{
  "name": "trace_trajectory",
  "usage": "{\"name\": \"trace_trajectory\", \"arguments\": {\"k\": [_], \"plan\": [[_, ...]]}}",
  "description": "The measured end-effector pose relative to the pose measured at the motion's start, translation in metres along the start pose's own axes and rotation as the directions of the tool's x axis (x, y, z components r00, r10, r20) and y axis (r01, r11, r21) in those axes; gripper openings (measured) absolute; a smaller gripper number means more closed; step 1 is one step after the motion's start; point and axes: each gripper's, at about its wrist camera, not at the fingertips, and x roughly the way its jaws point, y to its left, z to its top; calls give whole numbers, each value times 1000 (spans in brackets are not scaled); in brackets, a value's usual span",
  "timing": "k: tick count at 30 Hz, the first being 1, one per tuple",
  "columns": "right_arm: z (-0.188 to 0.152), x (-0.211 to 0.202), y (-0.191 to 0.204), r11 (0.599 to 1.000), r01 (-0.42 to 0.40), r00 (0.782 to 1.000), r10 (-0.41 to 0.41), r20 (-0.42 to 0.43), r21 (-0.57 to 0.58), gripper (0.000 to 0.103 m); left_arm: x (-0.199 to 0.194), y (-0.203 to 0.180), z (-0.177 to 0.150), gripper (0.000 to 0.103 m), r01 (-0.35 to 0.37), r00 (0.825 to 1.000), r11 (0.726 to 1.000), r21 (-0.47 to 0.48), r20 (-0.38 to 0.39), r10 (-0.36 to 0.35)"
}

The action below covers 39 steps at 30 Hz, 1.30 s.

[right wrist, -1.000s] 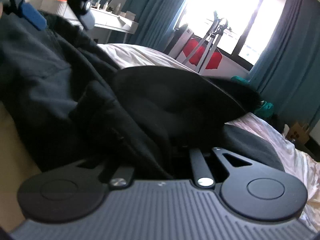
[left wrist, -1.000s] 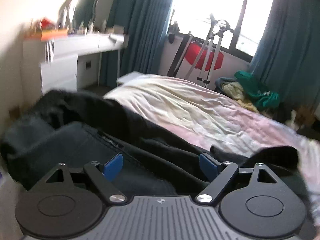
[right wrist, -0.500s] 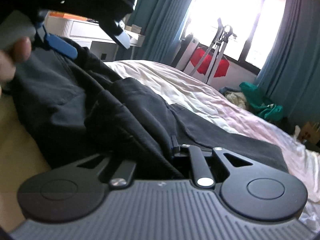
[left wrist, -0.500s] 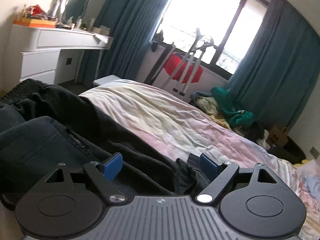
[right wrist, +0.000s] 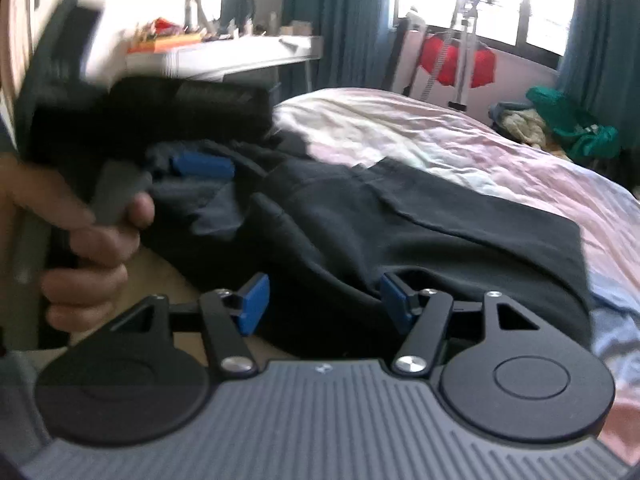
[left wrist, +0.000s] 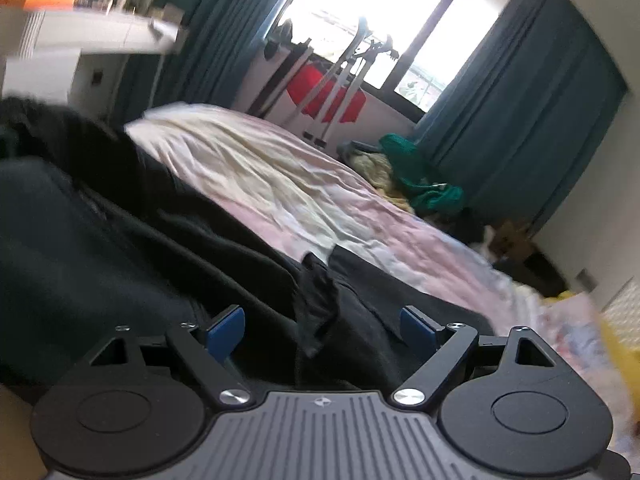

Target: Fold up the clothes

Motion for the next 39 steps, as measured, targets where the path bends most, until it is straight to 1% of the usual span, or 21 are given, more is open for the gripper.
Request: {"name": "trace_trajectory", "arguments": {"k": [2, 3, 5, 7, 9, 10, 11, 12, 14, 16, 19, 23, 26, 28, 31, 33, 35, 36, 37, 38, 39], "plan": [[0, -15, -13, 997, 69, 997, -70, 42, 19, 64, 3, 1, -3, 73, 2, 1000, 1000, -21, -6, -2], [0, -19, -20, 993, 119, 990, -121, 67, 27, 64, 6, -1, -4, 71, 4, 1000, 1000, -14, -9, -4], [2, -16, -36, 967, 248, 963, -252, 100, 52, 64, 11, -5, -7, 69, 9, 1000, 1000, 0, -14, -9], [5, -4, -54, 929, 351, 929, -361, 78, 117, 64, 17, -9, -9, 64, 13, 1000, 1000, 14, -20, -13], [5, 10, -74, 883, 421, 901, -433, 14, 206, 64, 21, -15, -14, 53, 6, 1000, 999, 49, -22, -5], [4, 17, -86, 863, 433, 897, -440, -34, 259, 64, 23, -19, -17, 43, -5, 1000, 998, 68, -16, 6], [1, 25, -98, 844, 438, 897, -435, -83, 309, 64, 23, -22, -21, 36, -21, 1000, 996, 85, -3, 21], [-3, 32, -108, 833, 422, 905, -407, -122, 357, 64, 22, -25, -23, 31, -32, 999, 994, 101, 12, 31], [-12, 41, -121, 812, 397, 917, -370, -148, 427, 64, 18, -29, -26, 8, -41, 998, 992, 120, 47, 35], [-12, 41, -119, 811, 396, 917, -372, -142, 431, 65, 11, -32, -26, 8, -45, 996, 991, 125, 77, 36], [-9, 36, -111, 821, 396, 916, -386, -112, 411, 64, -10, -36, -22, 7, -9, 993, 995, 104, 116, -3], [-1, 13, -99, 848, 367, 919, -395, -6, 381, 64, -28, -37, -23, 7, -17, 996, 998, 56, 86, 12], [0, 19, -100, 864, 365, 925, -379, -31, 347, 64, -16, -31, -31, 8, -79, 997, 996, 47, 11, 79], [-5, 36, -105, 865, 370, 929, -352, -116, 339, 64, -2, -22, -35, 9, -110, 993, 994, 26, -48, 111], [-11, 48, -106, 866, 377, 926, -349, -143, 327, 64, 2, -15, -34, 10, -103, 993, 995, -14, -51, 103], [-10, 49, -106, 866, 383, 924, -357, -140, 321, 64, 0, -13, -32, 16, -93, 995, 995, -34, -39, 92], [-10, 47, -107, 865, 383, 924, -357, -138, 325, 64, -8, -12, -30, 30, -90, 996, 995, -41, -29, 89], [-10, 46, -107, 864, 382, 924, -357, -136, 327, 64, -14, -10, -29, 33, -93, 995, 994, -51, -32, 91], [-10, 43, -107, 864, 382, 924, -359, -132, 329, 64, -20, -8, -26, 41, -92, 995, 994, -67, -39, 89], [-11, 40, -107, 861, 385, 923, -364, -128, 331, 64, -28, -4, -24, 55, -89, 995, 992, -95, -42, 85], [-11, 37, -107, 859, 388, 922, -367, -125, 335, 64, -36, 2, -22, 63, -90, 996, 987, -136, -40, 85]]}}
